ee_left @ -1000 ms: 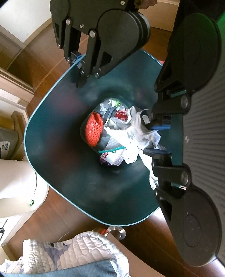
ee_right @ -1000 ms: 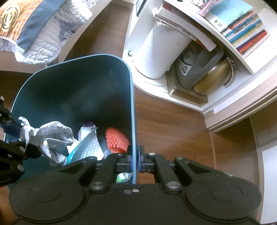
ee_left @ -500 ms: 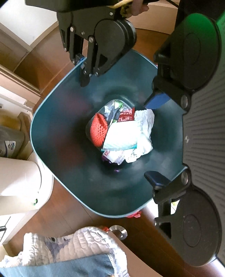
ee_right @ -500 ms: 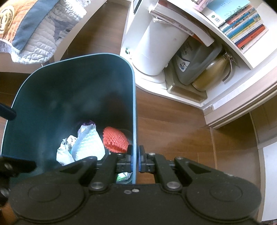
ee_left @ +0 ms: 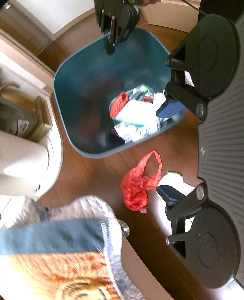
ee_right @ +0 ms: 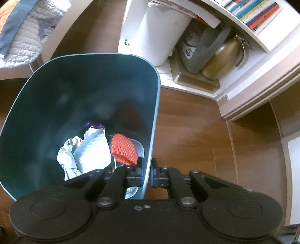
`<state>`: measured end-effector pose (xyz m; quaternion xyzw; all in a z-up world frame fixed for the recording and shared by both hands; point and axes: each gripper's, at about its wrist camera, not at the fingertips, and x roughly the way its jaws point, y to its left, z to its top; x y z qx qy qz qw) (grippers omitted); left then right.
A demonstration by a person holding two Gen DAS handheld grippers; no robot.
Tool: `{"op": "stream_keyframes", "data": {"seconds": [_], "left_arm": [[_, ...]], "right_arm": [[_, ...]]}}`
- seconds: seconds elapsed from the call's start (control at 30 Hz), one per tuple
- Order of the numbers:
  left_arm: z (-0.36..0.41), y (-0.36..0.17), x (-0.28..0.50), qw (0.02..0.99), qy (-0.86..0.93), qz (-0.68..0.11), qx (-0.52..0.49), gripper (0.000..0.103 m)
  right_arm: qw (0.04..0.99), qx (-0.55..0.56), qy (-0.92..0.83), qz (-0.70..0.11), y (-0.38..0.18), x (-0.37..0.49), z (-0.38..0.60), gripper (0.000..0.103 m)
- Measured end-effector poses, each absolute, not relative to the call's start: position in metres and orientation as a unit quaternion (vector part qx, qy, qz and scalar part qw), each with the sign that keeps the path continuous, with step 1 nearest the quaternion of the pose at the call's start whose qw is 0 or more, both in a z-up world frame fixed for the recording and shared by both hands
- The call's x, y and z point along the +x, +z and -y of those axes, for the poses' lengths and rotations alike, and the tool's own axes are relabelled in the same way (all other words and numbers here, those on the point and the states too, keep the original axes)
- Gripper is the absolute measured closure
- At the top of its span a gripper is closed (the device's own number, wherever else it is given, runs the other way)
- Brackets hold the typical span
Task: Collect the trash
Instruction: 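Move the left tool down to the red plastic bag on the floor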
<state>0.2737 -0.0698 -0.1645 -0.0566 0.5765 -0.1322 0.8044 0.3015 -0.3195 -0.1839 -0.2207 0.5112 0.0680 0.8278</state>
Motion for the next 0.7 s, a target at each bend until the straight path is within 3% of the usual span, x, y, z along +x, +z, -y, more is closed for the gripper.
{"op": "stream_keyframes", "data": {"seconds": [0.47, 0.7], "left_arm": [[0.044, -0.277, 0.300, 0.785, -0.068, -0.613, -0.065, 0.024], [0.061, -0.340, 0.345, 0.790, -0.042, -0.611, -0.006, 0.024]], "right_arm": [[0.818, -0.197, 0.047, -0.538, -0.191, 0.310, 0.332, 0.098], [0.802, -0.191, 0.023, -0.565, -0.206, 0.315, 0.346, 0.093]]}}
